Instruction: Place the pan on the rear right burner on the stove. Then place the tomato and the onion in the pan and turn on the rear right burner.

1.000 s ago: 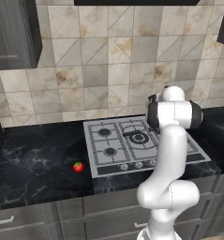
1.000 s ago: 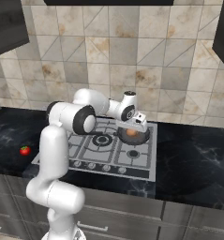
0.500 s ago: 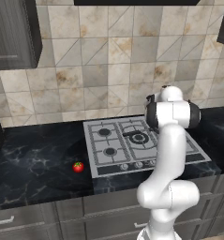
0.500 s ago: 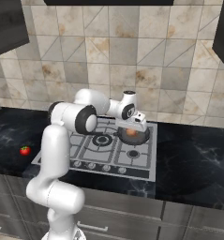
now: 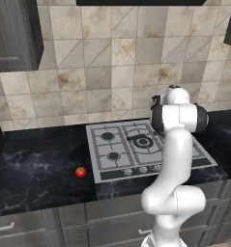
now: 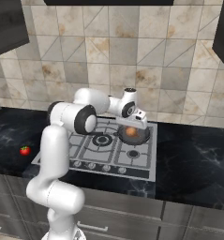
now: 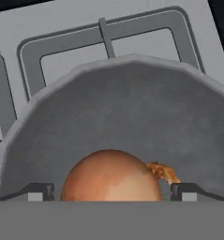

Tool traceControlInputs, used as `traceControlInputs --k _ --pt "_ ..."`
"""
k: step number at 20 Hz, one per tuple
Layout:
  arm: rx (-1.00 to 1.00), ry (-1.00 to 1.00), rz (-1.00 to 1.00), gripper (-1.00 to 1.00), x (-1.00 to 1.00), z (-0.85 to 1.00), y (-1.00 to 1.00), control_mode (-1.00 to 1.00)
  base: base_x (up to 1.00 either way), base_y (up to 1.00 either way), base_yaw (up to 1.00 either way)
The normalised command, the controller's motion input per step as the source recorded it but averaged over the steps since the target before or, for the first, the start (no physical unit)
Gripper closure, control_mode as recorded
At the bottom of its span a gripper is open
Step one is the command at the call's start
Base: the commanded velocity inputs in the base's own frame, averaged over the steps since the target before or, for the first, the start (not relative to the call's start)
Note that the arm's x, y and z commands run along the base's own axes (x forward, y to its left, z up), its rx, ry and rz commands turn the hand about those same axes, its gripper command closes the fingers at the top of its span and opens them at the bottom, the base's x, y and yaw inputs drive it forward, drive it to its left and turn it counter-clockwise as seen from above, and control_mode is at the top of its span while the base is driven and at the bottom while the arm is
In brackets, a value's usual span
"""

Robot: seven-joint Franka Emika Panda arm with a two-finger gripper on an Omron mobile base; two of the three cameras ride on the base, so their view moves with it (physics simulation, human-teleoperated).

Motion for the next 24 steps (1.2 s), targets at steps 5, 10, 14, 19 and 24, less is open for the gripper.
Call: traceControlInputs --k 5,10,14,19,24 --pt "0.0 -0.12 0.0 -1.0 -0.15 0.18 0.0 -1.0 0.0 0.0 0.0" --pt "0.0 -0.15 -0.01 -1.0 -0.25 0.36 0.0 -1.0 0.0 0.0 0.0" --pt "0.0 -0.12 -0.04 -1.0 -0.21 0.39 0.06 -1.0 0.0 0.0 0.0" --pt "0.0 -0.09 -0.05 -1.0 -0.21 0.41 0.13 -1.0 0.0 0.0 0.0" --pt "0.0 -0.04 -0.07 -1.0 -0.23 0.52 0.23 -1.0 0.0 0.0 0.0"
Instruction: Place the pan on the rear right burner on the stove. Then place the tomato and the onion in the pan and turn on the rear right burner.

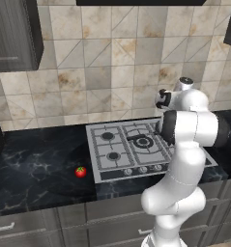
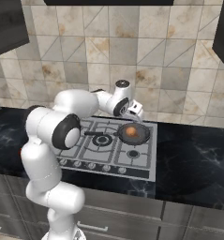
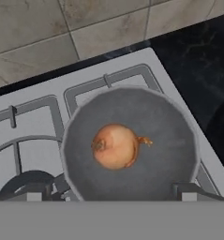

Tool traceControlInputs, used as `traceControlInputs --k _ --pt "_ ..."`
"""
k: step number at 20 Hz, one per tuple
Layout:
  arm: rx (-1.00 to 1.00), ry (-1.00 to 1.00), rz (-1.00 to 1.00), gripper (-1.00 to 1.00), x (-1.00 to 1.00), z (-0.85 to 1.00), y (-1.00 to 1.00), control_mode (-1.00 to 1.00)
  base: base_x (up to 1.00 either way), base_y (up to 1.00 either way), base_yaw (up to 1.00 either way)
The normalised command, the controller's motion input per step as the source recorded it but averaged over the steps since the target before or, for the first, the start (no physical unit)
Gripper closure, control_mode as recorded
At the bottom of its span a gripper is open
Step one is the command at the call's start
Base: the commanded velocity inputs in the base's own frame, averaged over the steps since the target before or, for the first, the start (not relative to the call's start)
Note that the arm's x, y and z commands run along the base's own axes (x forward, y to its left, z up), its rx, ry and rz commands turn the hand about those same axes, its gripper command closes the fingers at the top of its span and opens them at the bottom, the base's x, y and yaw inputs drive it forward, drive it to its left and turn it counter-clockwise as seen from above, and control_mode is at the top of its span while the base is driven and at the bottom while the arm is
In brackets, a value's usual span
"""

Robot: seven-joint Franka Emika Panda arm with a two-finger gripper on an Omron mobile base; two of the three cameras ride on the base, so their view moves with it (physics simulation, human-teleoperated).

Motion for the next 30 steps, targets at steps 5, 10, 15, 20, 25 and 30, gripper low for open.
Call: traceControlInputs --k 5,10,15,20,25,30 --pt "0.0 0.0 -0.06 -1.0 -0.33 0.59 0.29 -1.0 0.0 0.0 0.0" --pt "0.0 0.0 -0.04 -1.0 -0.45 0.43 0.32 -1.0 0.0 0.0 0.0" --pt "0.0 0.0 -0.01 -1.0 -0.63 0.23 0.35 -1.0 0.0 0.0 0.0" --pt "0.0 0.0 0.0 -1.0 -0.68 0.23 0.41 -1.0 0.0 0.0 0.0" --pt "-0.02 0.0 0.0 -1.0 -0.67 0.17 0.43 -1.0 0.0 0.0 0.0" --pt "-0.04 0.0 0.0 -1.0 -0.59 0.08 0.44 -1.0 0.0 0.0 0.0"
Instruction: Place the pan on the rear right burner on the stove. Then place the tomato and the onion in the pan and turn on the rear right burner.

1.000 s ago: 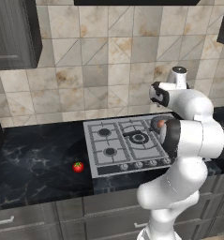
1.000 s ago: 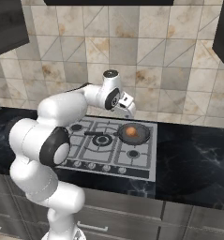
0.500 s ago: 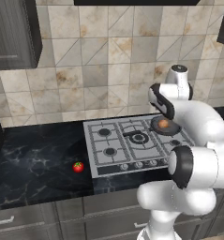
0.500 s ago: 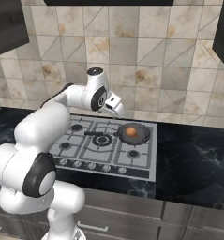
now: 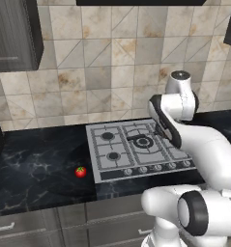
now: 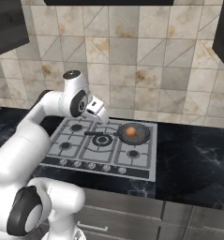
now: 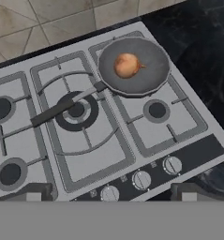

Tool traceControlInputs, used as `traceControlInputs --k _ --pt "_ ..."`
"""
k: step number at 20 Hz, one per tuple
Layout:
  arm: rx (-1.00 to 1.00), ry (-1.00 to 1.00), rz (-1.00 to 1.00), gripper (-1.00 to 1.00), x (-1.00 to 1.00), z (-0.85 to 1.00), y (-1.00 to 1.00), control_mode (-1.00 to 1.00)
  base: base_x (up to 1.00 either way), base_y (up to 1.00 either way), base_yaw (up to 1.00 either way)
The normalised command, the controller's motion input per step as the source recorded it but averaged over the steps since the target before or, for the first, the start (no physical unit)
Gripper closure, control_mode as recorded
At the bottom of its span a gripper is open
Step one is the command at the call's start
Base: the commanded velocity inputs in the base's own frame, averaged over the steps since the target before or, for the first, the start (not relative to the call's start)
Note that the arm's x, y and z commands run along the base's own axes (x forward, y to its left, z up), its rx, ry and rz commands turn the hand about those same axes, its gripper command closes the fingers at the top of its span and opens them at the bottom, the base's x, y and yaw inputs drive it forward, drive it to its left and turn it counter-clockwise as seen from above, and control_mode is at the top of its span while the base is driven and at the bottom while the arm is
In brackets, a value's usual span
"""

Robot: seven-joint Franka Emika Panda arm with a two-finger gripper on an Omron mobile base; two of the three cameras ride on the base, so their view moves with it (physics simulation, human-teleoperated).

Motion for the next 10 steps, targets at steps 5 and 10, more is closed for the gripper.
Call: traceControlInputs --k 5,10 --pt "-0.05 0.0 0.02 -1.0 -0.44 0.0 0.49 -1.0 0.0 0.0 0.0" --pt "-0.04 0.02 0.14 -1.0 -0.32 0.0 0.47 -1.0 0.0 0.0 0.0"
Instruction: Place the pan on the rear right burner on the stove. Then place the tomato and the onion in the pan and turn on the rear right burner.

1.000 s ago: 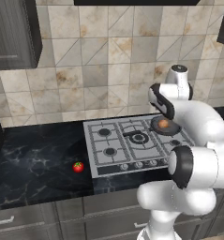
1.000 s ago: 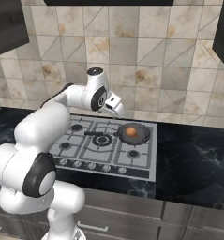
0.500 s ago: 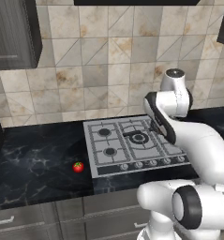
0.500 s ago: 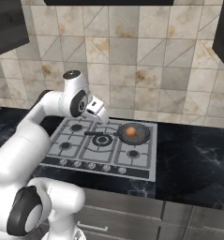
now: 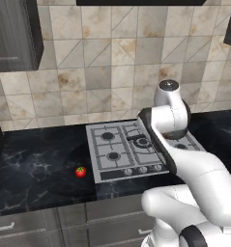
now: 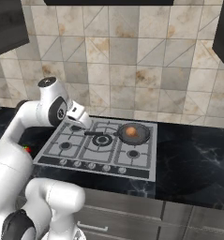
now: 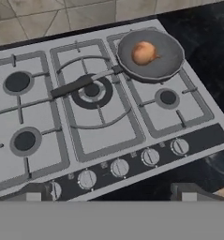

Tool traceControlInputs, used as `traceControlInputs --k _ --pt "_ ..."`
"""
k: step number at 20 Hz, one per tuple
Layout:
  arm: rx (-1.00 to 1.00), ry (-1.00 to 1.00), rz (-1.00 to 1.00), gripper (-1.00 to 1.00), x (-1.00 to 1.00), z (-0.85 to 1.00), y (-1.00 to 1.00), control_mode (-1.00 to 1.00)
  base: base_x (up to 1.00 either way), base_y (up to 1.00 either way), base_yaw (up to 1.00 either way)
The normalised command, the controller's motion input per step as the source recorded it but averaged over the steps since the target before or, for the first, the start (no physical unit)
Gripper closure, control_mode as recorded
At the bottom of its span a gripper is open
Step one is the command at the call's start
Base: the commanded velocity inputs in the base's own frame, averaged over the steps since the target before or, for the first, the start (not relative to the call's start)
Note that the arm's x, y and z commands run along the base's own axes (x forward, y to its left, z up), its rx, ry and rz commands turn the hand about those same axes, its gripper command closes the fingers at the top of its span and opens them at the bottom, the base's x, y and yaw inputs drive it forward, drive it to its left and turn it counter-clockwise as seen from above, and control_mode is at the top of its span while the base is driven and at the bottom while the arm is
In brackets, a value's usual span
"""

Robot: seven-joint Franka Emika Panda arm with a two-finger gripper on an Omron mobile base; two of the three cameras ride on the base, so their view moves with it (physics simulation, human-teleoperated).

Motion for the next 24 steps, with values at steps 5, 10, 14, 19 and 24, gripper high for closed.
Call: traceControlInputs --k 5,10,14,19,24 --pt "-0.03 0.06 0.24 -1.0 -0.3 0.0 0.44 -1.0 0.0 0.0 0.0" --pt "0.0 0.07 0.31 -1.0 -0.29 0.0 0.36 -1.0 0.0 0.0 0.0" --pt "0.0 0.04 0.35 -1.0 -0.28 -0.01 0.38 -1.0 0.0 0.0 0.0" --pt "0.0 0.04 0.34 -1.0 -0.23 -0.04 0.45 -1.0 0.0 0.0 0.0" --pt "0.0 0.06 0.3 -1.0 -0.17 -0.06 0.49 -1.0 0.0 0.0 0.0"
